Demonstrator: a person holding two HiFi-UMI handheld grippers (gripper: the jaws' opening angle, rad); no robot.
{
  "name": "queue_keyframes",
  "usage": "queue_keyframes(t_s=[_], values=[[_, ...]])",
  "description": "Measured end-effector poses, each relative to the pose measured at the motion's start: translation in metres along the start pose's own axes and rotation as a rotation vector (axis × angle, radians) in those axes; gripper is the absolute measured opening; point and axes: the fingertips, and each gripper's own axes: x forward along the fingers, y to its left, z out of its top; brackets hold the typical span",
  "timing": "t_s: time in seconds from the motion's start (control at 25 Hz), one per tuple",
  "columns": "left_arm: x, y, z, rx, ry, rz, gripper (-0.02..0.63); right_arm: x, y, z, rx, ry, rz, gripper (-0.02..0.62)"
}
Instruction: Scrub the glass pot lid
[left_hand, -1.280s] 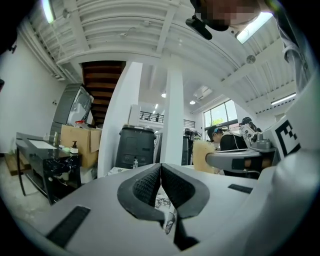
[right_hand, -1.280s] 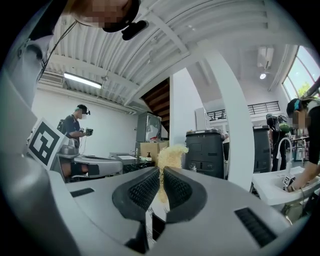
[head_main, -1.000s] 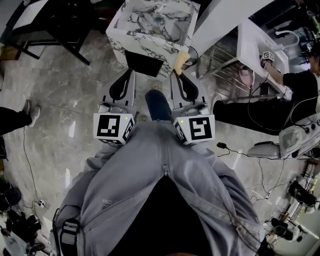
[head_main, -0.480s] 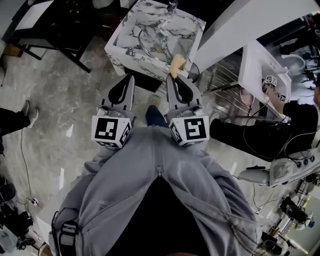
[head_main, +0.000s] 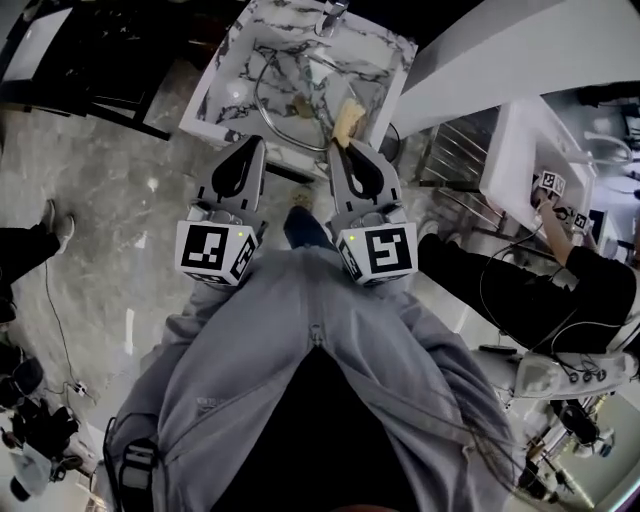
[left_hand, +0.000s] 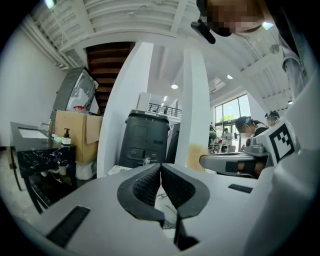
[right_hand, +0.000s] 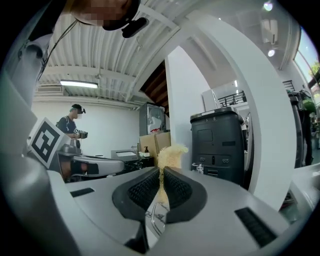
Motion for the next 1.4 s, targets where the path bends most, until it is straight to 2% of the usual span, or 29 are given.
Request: queue_keyframes(t_s=[0.28,0.44,0.72,1.08,1.4], values=[[0.054,0.011,-0.008,0.0,0.039,0.03,0.017,0.037,-0.041,-0.016,-0.001,0.026,0.054,0.041],[0.068,0.015,-0.011,-0.012,0.056,0.039,0.017,0.047,-0.053,-0.01,0.012,-0.008,0.052,0.041],[0.089,0.017,-0.007,0.014,0.086,0.013,0.017,0.05,-0.073,-0.01,0.035,-0.015,0.02,0.041],[0.13,0.043,-0.022,0.018,0.218,-0.107,0.017,0.072,-0.095,-0.025,0.092,0.04,-0.096,0.041],[0.16,0.097,-0.049,-0.021,0.328,-0.255,0.018,0.128,-0.075,-0.035,0.095,0.104,-0.159,0.041]])
